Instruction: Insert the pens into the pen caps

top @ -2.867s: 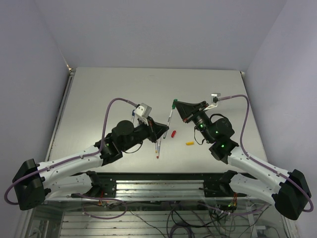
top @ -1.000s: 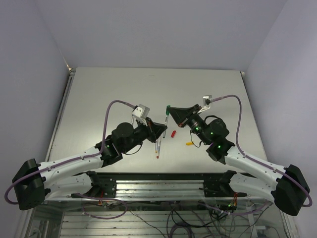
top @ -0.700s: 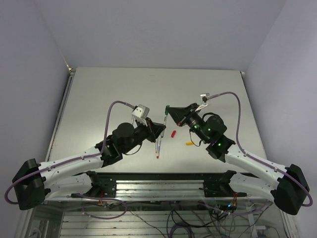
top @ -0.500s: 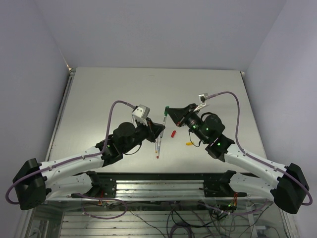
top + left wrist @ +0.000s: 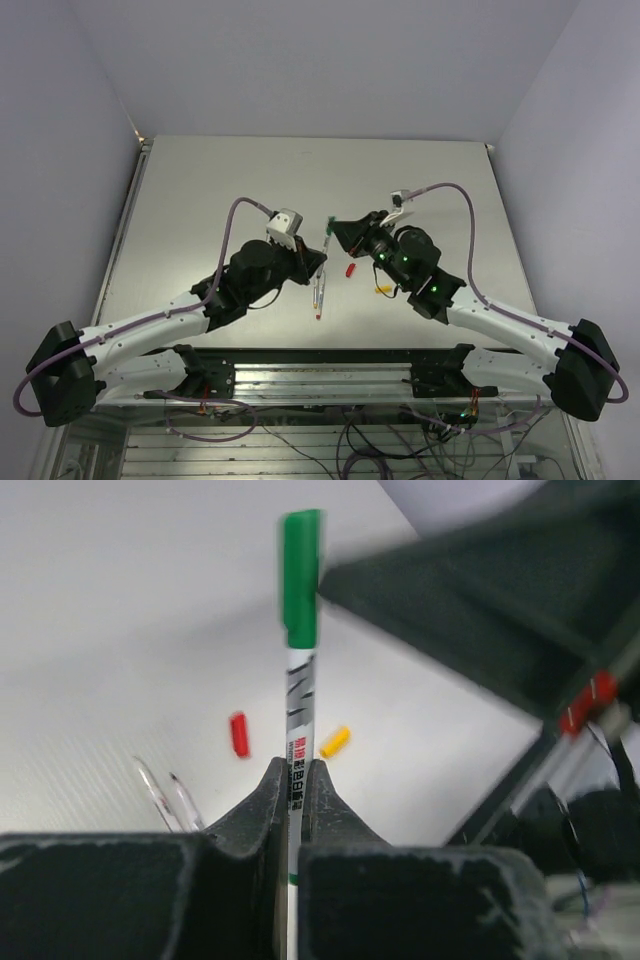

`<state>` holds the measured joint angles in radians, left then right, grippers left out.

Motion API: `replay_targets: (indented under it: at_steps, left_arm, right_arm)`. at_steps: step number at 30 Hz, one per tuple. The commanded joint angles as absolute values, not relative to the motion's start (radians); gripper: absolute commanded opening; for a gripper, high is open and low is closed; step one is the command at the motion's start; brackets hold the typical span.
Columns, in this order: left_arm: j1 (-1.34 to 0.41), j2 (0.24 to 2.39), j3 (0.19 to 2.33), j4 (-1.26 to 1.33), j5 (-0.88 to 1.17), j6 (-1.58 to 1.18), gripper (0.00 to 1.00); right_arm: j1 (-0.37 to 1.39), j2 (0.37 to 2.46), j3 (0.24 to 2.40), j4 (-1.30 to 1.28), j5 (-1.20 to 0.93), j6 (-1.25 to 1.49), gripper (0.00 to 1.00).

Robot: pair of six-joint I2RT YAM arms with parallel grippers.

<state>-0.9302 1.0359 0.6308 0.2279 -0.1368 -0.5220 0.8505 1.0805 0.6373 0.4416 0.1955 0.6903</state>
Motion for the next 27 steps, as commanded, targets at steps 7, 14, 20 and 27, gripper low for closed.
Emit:
replay_targets:
  at_steps: [7,14,20,27]
  left_arm:
    - [-0.883,1.015,0.641,0.196,-0.311,-0.569,0.07]
    - [-0.868,1.153,0.687,-0.002,-0.367,-0.571,0.07]
    - [-0.814,1.322,0.766,-0.088,-0.37,-0.561,0.07]
    - [-0.73,1.495,0.862,-0.104,-0.317,-0.537,0.07]
  right_arm:
    - [0.901,1.036,0.756,0.244,0.368,0.558,0.4]
    - [0.897,0.96,0.739,0.243,0.523,0.536,0.63]
    - [0.839,0.89,0.675,0.214,0.592,0.618,0.75]
    - [0.672,0.878,0.625,0.195,0.436,0.715,0.73]
